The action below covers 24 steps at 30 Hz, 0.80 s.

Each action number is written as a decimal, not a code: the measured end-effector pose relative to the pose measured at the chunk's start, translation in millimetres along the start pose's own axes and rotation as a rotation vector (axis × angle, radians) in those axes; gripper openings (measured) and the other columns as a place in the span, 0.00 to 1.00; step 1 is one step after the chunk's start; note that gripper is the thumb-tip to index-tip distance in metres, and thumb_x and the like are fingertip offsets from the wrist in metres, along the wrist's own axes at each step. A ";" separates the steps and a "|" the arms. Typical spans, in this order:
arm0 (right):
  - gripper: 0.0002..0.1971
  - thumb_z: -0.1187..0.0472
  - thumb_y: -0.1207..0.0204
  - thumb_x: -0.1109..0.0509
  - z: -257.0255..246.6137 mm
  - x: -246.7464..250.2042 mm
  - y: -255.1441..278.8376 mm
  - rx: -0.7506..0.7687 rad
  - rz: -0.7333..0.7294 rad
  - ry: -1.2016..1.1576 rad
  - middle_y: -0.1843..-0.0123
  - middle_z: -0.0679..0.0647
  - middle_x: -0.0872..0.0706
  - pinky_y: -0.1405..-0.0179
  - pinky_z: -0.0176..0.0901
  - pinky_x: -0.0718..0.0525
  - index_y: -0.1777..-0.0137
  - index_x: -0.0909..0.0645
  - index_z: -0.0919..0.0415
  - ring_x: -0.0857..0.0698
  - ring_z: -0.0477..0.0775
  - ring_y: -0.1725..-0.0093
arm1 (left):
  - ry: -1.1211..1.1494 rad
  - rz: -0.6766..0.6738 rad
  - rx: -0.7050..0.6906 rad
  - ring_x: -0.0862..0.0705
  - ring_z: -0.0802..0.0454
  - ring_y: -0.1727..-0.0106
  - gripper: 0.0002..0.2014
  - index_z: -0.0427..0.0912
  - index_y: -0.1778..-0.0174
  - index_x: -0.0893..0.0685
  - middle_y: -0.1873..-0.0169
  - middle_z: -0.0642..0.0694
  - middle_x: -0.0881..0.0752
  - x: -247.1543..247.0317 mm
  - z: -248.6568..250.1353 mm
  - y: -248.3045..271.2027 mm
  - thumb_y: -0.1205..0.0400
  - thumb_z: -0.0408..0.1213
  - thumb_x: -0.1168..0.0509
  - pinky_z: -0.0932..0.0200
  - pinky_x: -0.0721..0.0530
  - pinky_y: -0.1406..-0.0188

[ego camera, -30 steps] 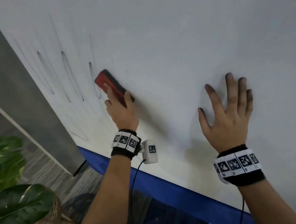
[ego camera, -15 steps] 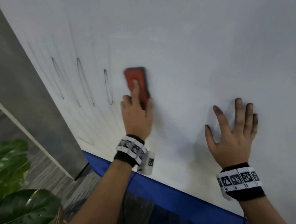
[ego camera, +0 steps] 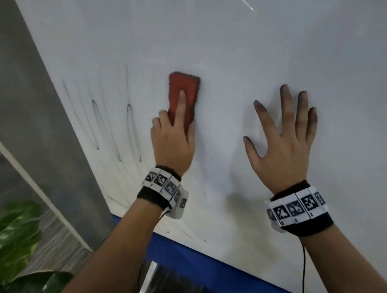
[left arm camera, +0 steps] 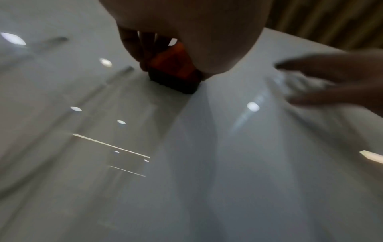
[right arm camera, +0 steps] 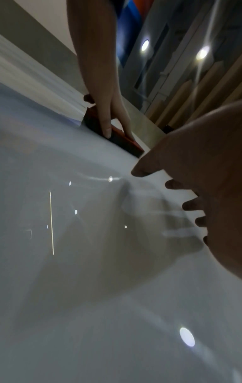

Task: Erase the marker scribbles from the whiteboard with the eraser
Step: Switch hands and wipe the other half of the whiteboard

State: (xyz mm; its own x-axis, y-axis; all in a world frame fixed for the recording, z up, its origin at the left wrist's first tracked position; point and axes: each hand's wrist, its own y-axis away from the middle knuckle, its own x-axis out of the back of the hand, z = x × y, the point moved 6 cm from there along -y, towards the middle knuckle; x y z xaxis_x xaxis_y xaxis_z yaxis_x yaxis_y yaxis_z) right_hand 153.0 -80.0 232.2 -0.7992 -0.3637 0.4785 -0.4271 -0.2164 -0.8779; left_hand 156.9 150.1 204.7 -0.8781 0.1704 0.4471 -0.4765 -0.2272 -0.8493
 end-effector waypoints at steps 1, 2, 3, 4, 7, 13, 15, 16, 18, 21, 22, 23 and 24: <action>0.33 0.48 0.20 0.28 -4.0 -1.8 -3.5 -0.020 -0.014 0.006 0.10 0.65 0.43 0.13 0.71 0.50 0.15 0.31 0.49 0.47 0.73 0.11 | 0.020 0.023 0.117 0.24 0.38 0.52 0.33 0.48 0.11 0.42 0.49 0.35 0.22 7.1 -20.7 -17.5 0.12 0.47 0.40 0.44 0.21 0.51; 0.34 0.48 0.21 0.28 -8.1 -3.3 -4.4 -0.035 -0.021 0.014 0.10 0.65 0.45 0.13 0.72 0.51 0.15 0.31 0.49 0.48 0.74 0.11 | 0.047 0.038 0.246 0.24 0.37 0.50 0.33 0.48 0.11 0.44 0.47 0.35 0.23 12.8 -41.5 -33.2 0.12 0.48 0.41 0.43 0.20 0.48; 0.34 0.48 0.21 0.27 -11.9 -4.5 -4.6 -0.044 -0.023 0.022 0.10 0.67 0.45 0.13 0.73 0.51 0.15 0.31 0.49 0.49 0.75 0.12 | 0.077 0.046 0.366 0.23 0.36 0.49 0.34 0.49 0.10 0.46 0.46 0.34 0.23 16.9 -60.1 -47.5 0.12 0.48 0.42 0.40 0.19 0.45; 0.33 0.49 0.21 0.27 -15.2 -5.0 -4.7 -0.054 -0.016 0.023 0.11 0.68 0.44 0.13 0.74 0.51 0.16 0.29 0.49 0.48 0.76 0.12 | 0.099 0.052 0.460 0.23 0.36 0.47 0.34 0.49 0.10 0.47 0.45 0.34 0.23 19.6 -72.8 -58.3 0.11 0.48 0.43 0.38 0.19 0.43; 0.25 0.51 0.22 0.27 -24.9 -0.6 -11.6 -0.083 0.069 -0.025 0.14 0.70 0.37 0.15 0.73 0.46 0.24 0.20 0.51 0.42 0.78 0.14 | 0.068 0.064 0.421 0.23 0.37 0.49 0.33 0.49 0.10 0.46 0.46 0.34 0.23 24.2 -62.3 -64.5 0.11 0.47 0.44 0.40 0.19 0.46; 0.26 0.55 0.22 0.27 -64.4 -8.8 -42.6 0.054 0.054 -0.043 0.15 0.67 0.32 0.14 0.69 0.43 0.23 0.21 0.53 0.38 0.72 0.14 | -0.060 -0.047 -0.216 0.26 0.41 0.57 0.29 0.52 0.12 0.38 0.52 0.39 0.22 12.3 0.2 -18.3 0.11 0.45 0.40 0.46 0.25 0.58; 0.31 0.55 0.24 0.27 -66.4 -15.2 -43.7 0.017 -0.007 -0.008 0.12 0.65 0.38 0.13 0.68 0.46 0.19 0.25 0.52 0.42 0.71 0.12 | -0.107 -0.006 -0.202 0.24 0.39 0.56 0.30 0.52 0.13 0.38 0.51 0.36 0.21 17.8 -29.0 -45.1 0.12 0.44 0.39 0.45 0.26 0.59; 0.32 0.55 0.24 0.27 -65.9 -17.3 -41.8 0.001 -0.023 0.016 0.11 0.64 0.40 0.13 0.68 0.47 0.19 0.26 0.52 0.44 0.70 0.11 | -0.112 0.008 -0.107 0.23 0.37 0.55 0.32 0.51 0.12 0.40 0.49 0.34 0.21 22.5 -52.7 -62.4 0.13 0.45 0.39 0.44 0.24 0.58; 0.33 0.55 0.23 0.27 -65.9 -19.6 -38.0 -0.016 -0.036 0.061 0.10 0.62 0.43 0.13 0.68 0.47 0.17 0.28 0.51 0.47 0.69 0.11 | -0.085 0.036 0.234 0.21 0.35 0.49 0.33 0.53 0.11 0.46 0.44 0.33 0.22 33.7 -112.6 -92.4 0.12 0.47 0.42 0.41 0.21 0.51; 0.30 0.55 0.23 0.28 -74.6 -20.5 -40.2 -0.057 -0.017 0.064 0.11 0.63 0.42 0.13 0.70 0.48 0.20 0.26 0.50 0.47 0.71 0.11 | 0.001 0.054 0.601 0.22 0.34 0.41 0.33 0.54 0.10 0.49 0.41 0.33 0.23 39.7 -164.5 -107.4 0.11 0.46 0.44 0.38 0.20 0.39; 0.29 0.54 0.23 0.28 -79.2 -20.3 -43.0 -0.069 0.001 0.050 0.12 0.65 0.40 0.13 0.70 0.47 0.21 0.25 0.51 0.46 0.74 0.12 | 0.005 0.072 0.580 0.22 0.35 0.43 0.33 0.54 0.10 0.47 0.42 0.34 0.23 39.6 -159.5 -106.0 0.11 0.46 0.44 0.38 0.20 0.40; 0.28 0.55 0.24 0.28 -85.0 -20.7 -47.0 -0.071 0.018 0.034 0.12 0.66 0.39 0.14 0.70 0.46 0.22 0.23 0.51 0.45 0.75 0.13 | 0.007 0.098 0.501 0.23 0.36 0.45 0.33 0.53 0.10 0.46 0.43 0.34 0.23 39.0 -145.9 -101.4 0.12 0.45 0.43 0.40 0.20 0.44; 0.27 0.55 0.24 0.27 -91.5 -22.2 -51.4 -0.060 0.025 0.023 0.13 0.66 0.38 0.14 0.70 0.46 0.23 0.23 0.52 0.44 0.76 0.13 | 0.023 0.107 0.382 0.23 0.37 0.49 0.32 0.52 0.11 0.44 0.45 0.35 0.23 37.6 -125.7 -92.3 0.12 0.44 0.42 0.42 0.20 0.48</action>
State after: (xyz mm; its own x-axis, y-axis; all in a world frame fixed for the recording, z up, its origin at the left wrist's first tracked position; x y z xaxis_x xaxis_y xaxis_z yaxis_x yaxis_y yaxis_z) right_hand 154.1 22.2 265.1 -0.8192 -0.3476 0.4561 -0.4305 -0.1526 -0.8896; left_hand 173.3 298.0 264.7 -0.9246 0.1469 0.3515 -0.3679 -0.5841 -0.7235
